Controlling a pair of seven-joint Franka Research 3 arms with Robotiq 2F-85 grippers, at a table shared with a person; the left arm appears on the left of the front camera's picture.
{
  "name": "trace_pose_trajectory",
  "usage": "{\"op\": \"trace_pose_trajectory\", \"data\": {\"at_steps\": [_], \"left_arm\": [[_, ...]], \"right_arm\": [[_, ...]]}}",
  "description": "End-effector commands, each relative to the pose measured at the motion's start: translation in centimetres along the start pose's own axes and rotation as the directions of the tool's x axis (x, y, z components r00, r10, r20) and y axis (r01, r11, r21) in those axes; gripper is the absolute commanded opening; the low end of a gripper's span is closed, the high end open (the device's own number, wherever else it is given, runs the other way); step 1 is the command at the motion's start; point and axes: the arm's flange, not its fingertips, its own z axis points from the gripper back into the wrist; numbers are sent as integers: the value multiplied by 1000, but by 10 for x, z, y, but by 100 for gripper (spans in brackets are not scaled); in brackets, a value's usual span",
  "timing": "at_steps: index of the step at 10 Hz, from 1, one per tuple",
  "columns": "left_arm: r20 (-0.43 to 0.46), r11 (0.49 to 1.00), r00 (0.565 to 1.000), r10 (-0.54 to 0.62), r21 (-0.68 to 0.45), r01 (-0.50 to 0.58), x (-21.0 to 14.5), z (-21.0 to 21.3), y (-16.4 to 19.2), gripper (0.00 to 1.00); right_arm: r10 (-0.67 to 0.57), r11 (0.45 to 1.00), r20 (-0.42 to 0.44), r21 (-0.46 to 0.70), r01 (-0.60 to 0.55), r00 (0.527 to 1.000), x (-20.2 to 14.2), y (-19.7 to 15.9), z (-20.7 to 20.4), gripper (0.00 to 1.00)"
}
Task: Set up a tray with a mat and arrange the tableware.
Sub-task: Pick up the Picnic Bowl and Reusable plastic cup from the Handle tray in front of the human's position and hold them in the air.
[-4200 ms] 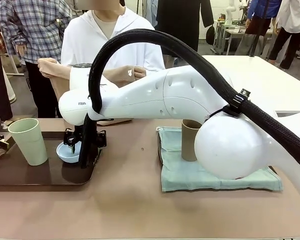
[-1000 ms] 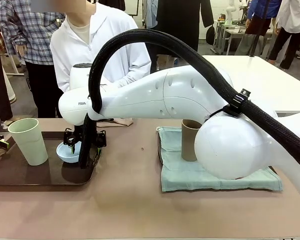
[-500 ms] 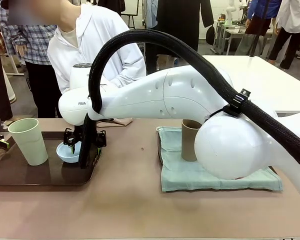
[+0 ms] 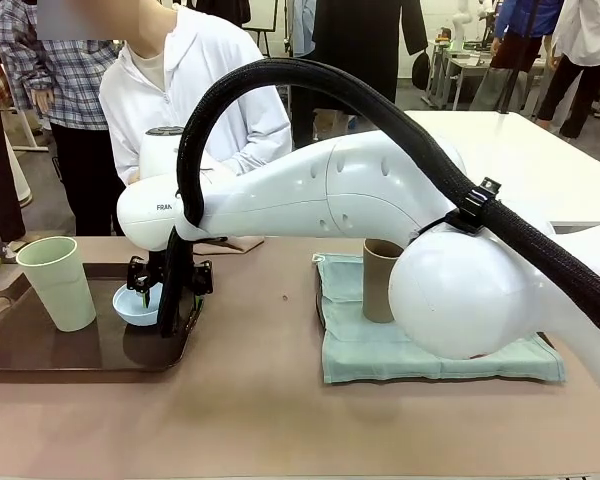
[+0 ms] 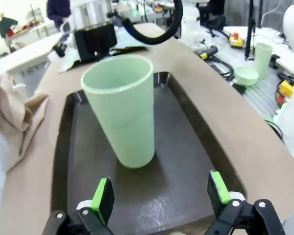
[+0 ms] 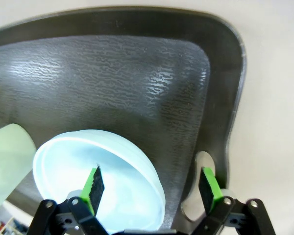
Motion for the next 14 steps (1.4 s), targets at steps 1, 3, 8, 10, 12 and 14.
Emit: {"op": "trace_pose_trajectory", "data": {"at_steps": [1,3,8,10,12,14], "left_arm": [[-54,997,995,-79,-30,77,17,-19,-29,100],[-94,989,984,-149,-36,146,56,-24,-48,100],[-118,990,983,-144,-10,144,127,-12,-17,100],[-118,990,983,-144,-10,144,127,-12,-17,100],[-118,990,983,-144,-10,144,127,-12,-17,100],[-118,990,983,-144,-10,144,127,-12,-17,100]], "right_arm": [[0,1000,2,-3,0,1000,0,-1,1,100],[0,1000,2,-3,0,1000,0,-1,1,100],[0,1000,2,-3,0,1000,0,-1,1,100],[0,1000,2,-3,0,1000,0,-1,1,100],[0,1000,2,-3,0,1000,0,-1,1,100],[0,1000,2,-3,0,1000,0,-1,1,100]]}}
